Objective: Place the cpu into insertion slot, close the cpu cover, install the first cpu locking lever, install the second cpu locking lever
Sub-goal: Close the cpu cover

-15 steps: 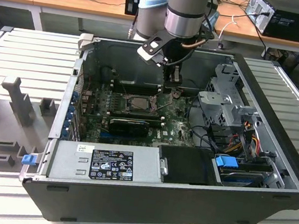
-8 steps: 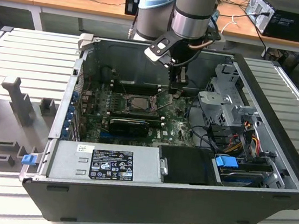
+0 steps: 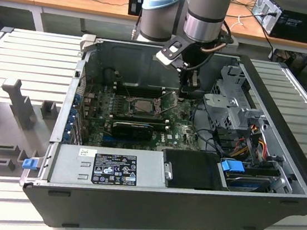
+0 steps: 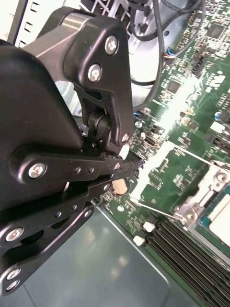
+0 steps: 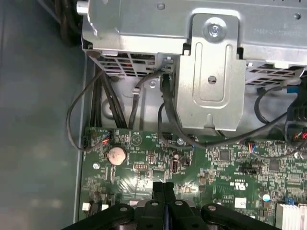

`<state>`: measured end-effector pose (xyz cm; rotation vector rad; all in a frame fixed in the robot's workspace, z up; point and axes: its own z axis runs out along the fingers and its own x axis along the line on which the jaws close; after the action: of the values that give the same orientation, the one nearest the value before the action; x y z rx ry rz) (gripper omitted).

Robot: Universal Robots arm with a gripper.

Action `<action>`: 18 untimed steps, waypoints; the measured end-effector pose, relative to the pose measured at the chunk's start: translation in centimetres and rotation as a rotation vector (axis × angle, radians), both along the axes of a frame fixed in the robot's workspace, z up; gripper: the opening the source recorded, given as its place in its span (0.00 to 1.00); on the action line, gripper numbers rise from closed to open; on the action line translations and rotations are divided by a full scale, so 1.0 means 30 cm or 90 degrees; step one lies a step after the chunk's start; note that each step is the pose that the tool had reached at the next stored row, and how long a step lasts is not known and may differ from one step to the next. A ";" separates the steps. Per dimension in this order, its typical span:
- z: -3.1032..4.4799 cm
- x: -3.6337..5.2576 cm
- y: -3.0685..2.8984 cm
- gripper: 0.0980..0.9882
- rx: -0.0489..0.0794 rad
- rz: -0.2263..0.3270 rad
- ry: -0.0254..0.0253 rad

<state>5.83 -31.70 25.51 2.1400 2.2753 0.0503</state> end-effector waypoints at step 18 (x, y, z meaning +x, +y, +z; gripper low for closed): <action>-0.032 -0.079 0.000 0.01 0.000 0.000 0.0069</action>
<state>3.45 -31.70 24.56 2.1458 2.2816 0.0394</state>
